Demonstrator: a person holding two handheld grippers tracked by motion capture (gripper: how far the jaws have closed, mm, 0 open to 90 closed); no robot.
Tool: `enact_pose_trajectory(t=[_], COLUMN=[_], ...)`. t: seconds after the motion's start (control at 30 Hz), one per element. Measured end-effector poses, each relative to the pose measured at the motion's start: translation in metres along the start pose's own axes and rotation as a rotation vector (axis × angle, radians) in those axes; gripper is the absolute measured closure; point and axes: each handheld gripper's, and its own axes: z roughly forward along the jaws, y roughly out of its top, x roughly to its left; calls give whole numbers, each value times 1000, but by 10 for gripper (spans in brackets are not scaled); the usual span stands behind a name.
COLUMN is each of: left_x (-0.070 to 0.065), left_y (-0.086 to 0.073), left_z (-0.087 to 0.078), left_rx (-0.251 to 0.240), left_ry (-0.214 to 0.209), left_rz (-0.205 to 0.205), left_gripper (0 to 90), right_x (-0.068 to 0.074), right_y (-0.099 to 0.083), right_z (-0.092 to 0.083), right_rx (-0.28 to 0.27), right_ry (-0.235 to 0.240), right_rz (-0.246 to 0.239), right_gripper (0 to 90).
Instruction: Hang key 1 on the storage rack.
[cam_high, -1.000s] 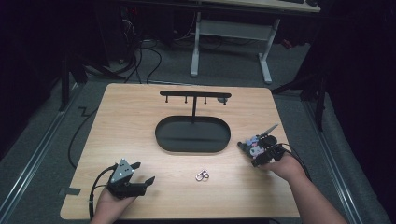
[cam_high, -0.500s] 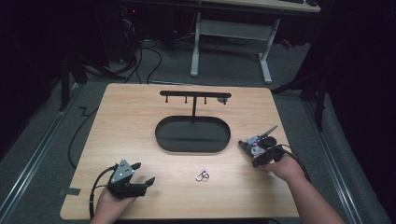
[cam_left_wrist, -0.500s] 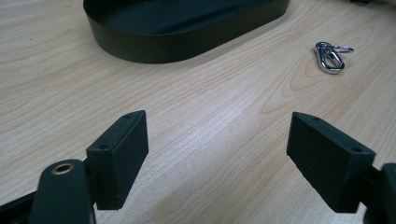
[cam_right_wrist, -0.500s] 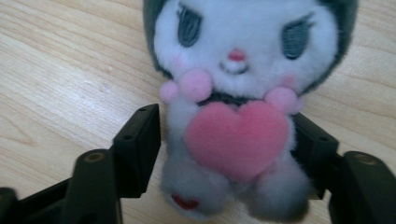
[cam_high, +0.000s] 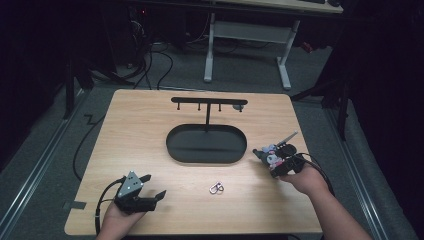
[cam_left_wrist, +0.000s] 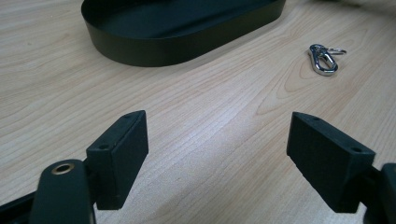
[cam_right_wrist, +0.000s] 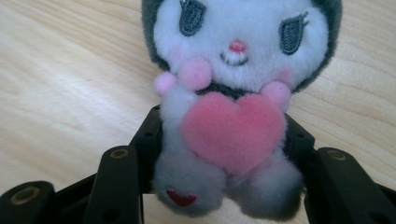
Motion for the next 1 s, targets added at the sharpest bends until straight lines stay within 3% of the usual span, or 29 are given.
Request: enact_pose_trajectory(t=[0.3, 0.37, 0.43, 0.77, 1.0], left_x=[0, 1, 2, 0, 0], left_y=[-1, -1, -1, 0, 2], left_z=[-2, -3, -3, 1, 5], left_rx=[-9, -12, -16, -8, -14], left_ry=[9, 10, 12, 2, -8], left_rz=[-2, -5, -7, -9, -21], left_gripper=[209, 208, 208, 208, 214], right_x=[18, 21, 22, 31, 33], right_y=[0, 0, 0, 8, 11], right_z=[-20, -23, -25, -40, -44], right_rx=[-10, -4, -8, -15, -24], right_ry=[45, 51, 53, 63, 81], right_rz=[-25, -6, -30, -62, -64], right_gripper=[481, 481, 481, 487, 488])
